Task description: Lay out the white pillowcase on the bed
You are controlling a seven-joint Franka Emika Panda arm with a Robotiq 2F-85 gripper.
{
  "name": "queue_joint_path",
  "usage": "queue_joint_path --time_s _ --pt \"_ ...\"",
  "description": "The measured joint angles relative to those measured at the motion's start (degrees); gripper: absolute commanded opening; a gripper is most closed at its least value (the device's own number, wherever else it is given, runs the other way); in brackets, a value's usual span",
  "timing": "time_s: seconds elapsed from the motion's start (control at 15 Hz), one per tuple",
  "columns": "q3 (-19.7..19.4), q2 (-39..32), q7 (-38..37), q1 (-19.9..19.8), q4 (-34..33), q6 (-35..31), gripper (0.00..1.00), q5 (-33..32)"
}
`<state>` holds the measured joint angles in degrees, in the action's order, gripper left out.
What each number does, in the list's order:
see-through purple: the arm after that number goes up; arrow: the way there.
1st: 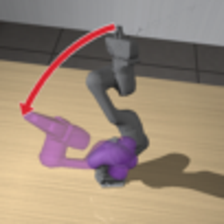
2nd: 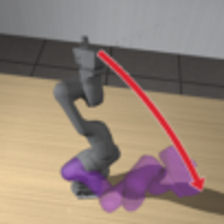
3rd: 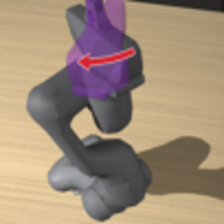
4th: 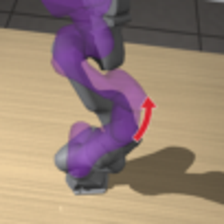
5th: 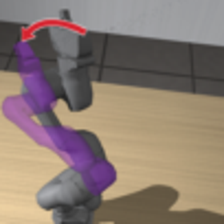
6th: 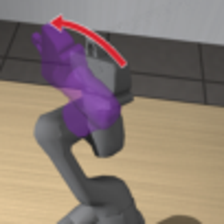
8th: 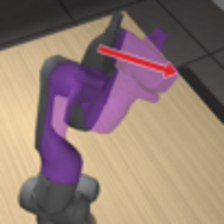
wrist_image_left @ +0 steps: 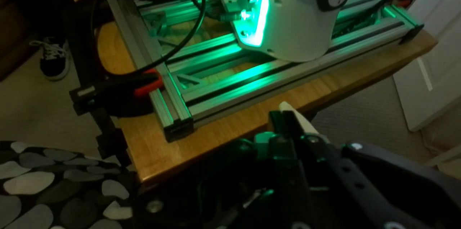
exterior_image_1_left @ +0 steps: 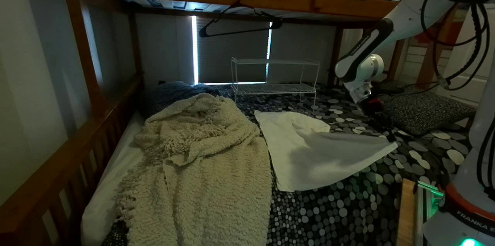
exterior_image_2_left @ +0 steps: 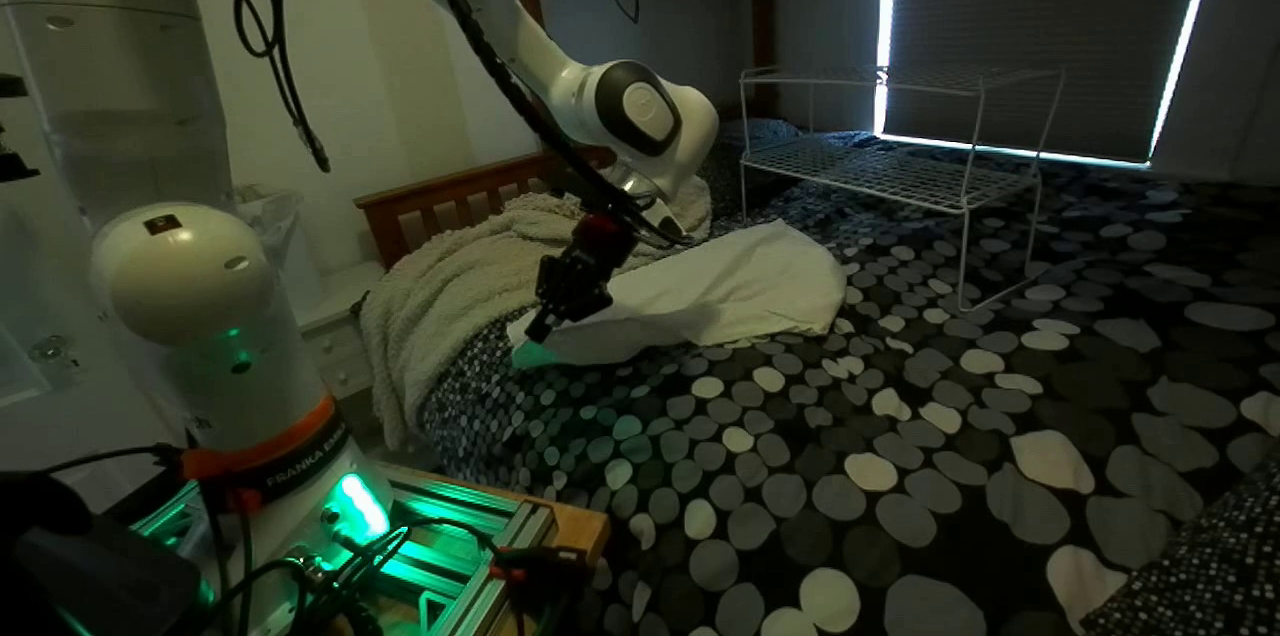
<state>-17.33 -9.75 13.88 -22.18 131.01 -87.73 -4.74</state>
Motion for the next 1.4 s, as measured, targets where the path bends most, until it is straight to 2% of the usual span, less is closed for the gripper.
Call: queue_joint_path --time_s 0.4,1.0,1.07,1.2,1.27,1.4 --pt "0.25 0.34 -0.34 2.02 1.90 5.82 0.01 -0.38" --pt "0.65 -2.30 -2.77 3.28 2.90 6.10 0.01 -2.03" --pt "0.65 -2.87 -3.40 3.28 2.80 5.87 0.25 -2.68" --pt "0.65 -4.01 -4.49 3.28 2.48 5.50 0.35 -3.64" --pt "0.65 -4.46 -5.16 3.28 2.30 5.09 0.44 -3.82" --pt "0.54 -4.82 -7.47 3.27 1.86 1.53 0.57 -3.85"
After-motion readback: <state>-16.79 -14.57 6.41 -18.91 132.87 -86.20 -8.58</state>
